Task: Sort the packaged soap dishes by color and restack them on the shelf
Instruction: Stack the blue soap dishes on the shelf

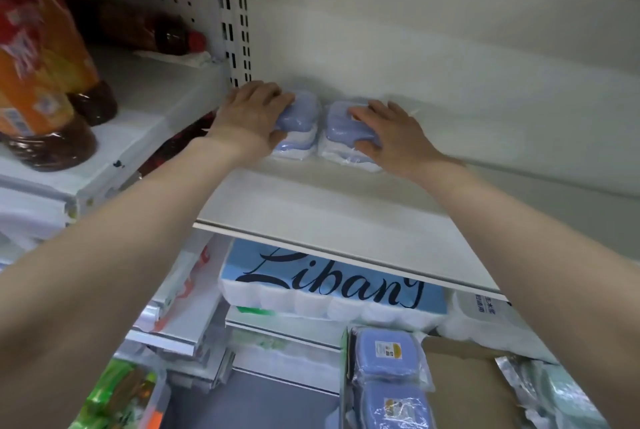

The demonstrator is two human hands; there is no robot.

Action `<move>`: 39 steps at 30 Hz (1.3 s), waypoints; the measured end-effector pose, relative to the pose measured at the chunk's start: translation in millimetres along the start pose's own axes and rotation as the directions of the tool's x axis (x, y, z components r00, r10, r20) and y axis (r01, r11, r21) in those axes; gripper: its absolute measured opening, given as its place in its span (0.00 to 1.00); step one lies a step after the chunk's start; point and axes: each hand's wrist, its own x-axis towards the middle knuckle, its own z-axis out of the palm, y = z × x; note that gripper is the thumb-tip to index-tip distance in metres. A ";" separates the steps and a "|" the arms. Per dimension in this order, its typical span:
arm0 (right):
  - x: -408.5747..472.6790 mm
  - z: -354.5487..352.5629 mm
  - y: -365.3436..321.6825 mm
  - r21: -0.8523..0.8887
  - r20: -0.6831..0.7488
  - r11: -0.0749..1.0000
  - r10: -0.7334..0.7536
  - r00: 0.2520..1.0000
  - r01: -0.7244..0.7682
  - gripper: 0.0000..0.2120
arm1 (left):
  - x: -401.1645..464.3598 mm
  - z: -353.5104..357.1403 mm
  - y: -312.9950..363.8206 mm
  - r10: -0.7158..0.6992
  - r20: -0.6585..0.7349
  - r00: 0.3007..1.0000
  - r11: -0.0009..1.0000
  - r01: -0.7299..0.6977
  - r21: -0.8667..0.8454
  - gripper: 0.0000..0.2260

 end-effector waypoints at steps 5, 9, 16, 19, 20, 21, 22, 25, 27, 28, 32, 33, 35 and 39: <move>-4.7 10.9 -6.2 -0.004 -0.138 0.997 0.081 0.987 -0.082 0.25 | 4.1 11.9 0.1 0.014 0.015 1.000 1.000 -0.014 0.004 0.32; -1.2 17.0 -3.7 -0.011 -0.134 0.997 0.078 0.988 -0.080 0.29 | 17.5 18.2 0.7 0.052 0.040 0.998 0.997 -0.054 0.049 0.34; 4.7 28.3 4.7 -0.150 -0.076 0.985 0.079 0.994 -0.090 0.40 | 37.4 28.5 -1.3 0.097 0.040 0.994 0.990 -0.101 0.102 0.39; 11.0 28.4 6.4 -0.189 -0.072 0.976 0.092 0.993 -0.105 0.40 | 42.0 30.8 1.5 0.098 0.032 0.995 0.989 -0.101 0.110 0.39; 11.5 27.2 6.5 -0.204 -0.070 0.973 0.090 0.993 -0.103 0.40 | 42.2 30.8 2.2 0.097 0.026 0.995 0.989 -0.099 0.109 0.38; 11.4 25.3 6.8 -0.221 -0.069 0.970 0.086 0.994 -0.099 0.41 | 42.2 30.0 3.0 0.091 0.024 0.996 0.990 -0.093 0.108 0.38; 10.6 23.0 6.9 -0.239 -0.066 0.966 0.082 0.994 -0.095 0.41 | 41.2 29.2 3.7 0.080 0.024 0.996 0.991 -0.082 0.109 0.38; 4.1 17.2 7.4 -0.274 -0.059 0.958 0.075 0.995 -0.088 0.40 | 34.2 24.9 9.8 0.050 0.005 0.999 0.992 -0.050 0.113 0.39; -3.7 10.3 5.7 -0.287 -0.090 0.956 0.044 0.995 -0.068 0.40 | 27.3 21.8 17.0 0.040 -0.025 0.999 0.996 -0.038 0.082 0.38; -8.7 5.4 5.1 -0.289 -0.106 0.956 0.022 0.994 -0.052 0.40 | 23.6 18.9 21.5 0.043 -0.045 0.998 0.998 -0.040 0.052 0.38; -43.3 -15.5 5.3 -0.297 -0.108 0.955 -0.022 0.994 -0.012 0.38 | -0.2 6.2 45.7 0.063 -0.098 0.993 0.998 -0.064 0.000 0.34; -56.2 -18.9 7.2 -0.309 -0.123 0.951 -0.040 0.992 0.000 0.37 | -8.9 2.9 53.9 0.074 -0.115 0.991 0.997 -0.074 0.002 0.33; -85.3 -25.5 11.1 -0.317 -0.147 0.948 -0.053 0.988 0.004 0.36 | -29.7 -4.5 73.7 0.082 -0.142 0.986 0.997 -0.083 -0.003 0.33; -154.3 -37.5 19.1 -0.292 -0.138 0.956 -0.058 0.989 0.016 0.35 | -81.0 -20.3 121.9 0.143 -0.171 0.975 0.990 -0.144 0.007 0.29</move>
